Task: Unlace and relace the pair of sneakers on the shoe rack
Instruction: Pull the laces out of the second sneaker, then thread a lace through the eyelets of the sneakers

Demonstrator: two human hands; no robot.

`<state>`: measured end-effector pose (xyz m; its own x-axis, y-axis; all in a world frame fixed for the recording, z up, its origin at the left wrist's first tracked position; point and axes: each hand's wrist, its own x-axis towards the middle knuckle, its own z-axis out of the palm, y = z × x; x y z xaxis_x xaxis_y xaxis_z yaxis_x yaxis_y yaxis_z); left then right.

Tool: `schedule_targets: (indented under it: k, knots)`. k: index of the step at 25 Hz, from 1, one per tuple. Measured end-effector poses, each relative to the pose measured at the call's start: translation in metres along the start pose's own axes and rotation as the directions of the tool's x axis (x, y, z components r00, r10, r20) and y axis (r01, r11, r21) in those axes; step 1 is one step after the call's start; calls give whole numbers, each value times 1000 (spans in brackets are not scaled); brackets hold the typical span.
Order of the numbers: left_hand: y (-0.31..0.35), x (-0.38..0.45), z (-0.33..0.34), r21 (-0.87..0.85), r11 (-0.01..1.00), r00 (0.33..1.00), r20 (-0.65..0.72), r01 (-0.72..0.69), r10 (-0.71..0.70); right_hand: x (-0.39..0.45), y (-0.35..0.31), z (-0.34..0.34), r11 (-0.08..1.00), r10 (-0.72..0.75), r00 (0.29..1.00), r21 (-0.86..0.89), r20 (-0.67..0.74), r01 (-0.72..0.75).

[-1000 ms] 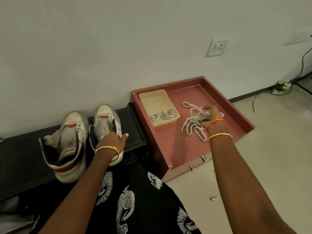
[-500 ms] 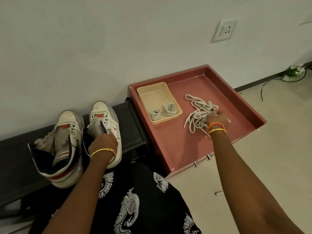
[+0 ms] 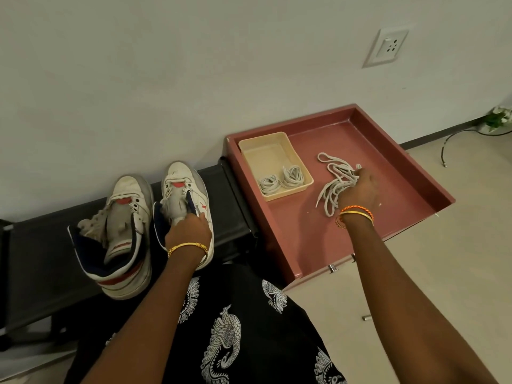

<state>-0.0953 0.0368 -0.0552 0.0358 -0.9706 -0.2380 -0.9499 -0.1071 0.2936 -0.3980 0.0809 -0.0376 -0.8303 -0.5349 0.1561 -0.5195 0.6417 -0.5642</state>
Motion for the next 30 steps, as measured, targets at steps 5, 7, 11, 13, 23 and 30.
schedule_targets:
  k: [5, 7, 11, 13, 23, 30]
  knots:
    - [1, 0, 1, 24, 1000, 1000, -24, -15, 16, -7, -10, 15, 996, -86, 980, 10, -182, 89]
    - [1, 0, 2, 45, 999, 999, -42, -17, 19, -7, -16, 18, 996, -91, 989, 12, -118, 93]
    - [1, 0, 4, 65, 998, 998, -55, -12, 15, 0, -51, 46, 949, -311, 911, 45, 270, 311]
    - [2, 1, 5, 68, 998, 999, -52, -5, 8, 11, -69, 62, 920, -300, 849, -104, 435, 378]
    - [3, -2, 5, 95, 995, 997, -81, -3, 11, 22, -74, 84, 821, -316, 787, -263, 530, 507]
    - [1, -10, -2, 44, 998, 999, -28, -33, 34, 3, -103, -14, 845, -423, 869, 459, 255, 276]
